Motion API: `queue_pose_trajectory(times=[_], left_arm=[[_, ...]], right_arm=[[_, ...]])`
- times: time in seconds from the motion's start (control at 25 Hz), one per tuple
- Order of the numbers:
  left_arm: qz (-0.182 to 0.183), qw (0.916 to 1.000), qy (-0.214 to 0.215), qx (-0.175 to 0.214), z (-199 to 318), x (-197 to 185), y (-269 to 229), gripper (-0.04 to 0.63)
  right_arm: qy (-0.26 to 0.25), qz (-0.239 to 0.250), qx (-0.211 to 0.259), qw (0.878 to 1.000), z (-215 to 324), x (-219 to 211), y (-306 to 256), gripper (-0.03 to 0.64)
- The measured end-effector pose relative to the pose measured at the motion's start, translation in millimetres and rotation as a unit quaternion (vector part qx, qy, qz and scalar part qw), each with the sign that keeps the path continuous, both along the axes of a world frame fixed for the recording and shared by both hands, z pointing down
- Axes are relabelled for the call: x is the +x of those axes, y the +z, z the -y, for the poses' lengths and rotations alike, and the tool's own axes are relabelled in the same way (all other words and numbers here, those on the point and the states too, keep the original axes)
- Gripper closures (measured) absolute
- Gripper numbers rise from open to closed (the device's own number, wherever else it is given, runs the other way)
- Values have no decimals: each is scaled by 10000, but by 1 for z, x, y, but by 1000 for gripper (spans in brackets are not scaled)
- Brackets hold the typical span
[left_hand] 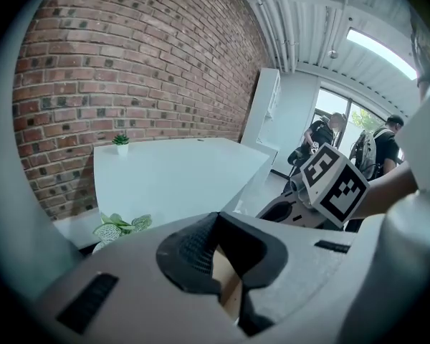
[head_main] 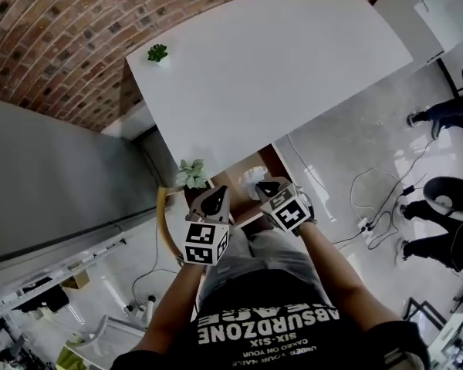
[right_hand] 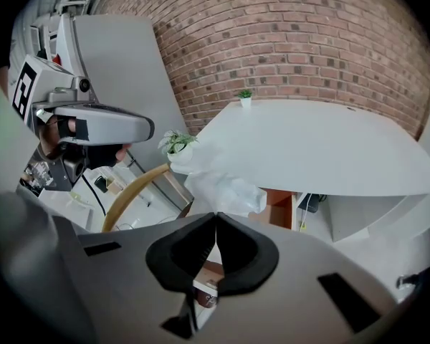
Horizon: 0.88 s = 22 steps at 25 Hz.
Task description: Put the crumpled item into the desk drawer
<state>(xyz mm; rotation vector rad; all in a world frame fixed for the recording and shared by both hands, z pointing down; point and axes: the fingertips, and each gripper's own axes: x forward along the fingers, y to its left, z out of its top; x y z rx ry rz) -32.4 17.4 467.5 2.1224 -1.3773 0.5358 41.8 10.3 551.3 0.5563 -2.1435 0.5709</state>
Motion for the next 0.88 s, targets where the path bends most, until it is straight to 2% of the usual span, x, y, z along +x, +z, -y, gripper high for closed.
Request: queue_pose_trajectory(times=[0.32, 0.88], left_arm=[[-26, 9995, 291, -86, 7, 11, 17, 591], [-72, 9987, 377, -340, 3, 14, 44, 591]], right_arm=[[135, -53, -49, 9999, 5, 0, 4, 615], [174, -221, -258, 9993, -1, 2, 31, 616]])
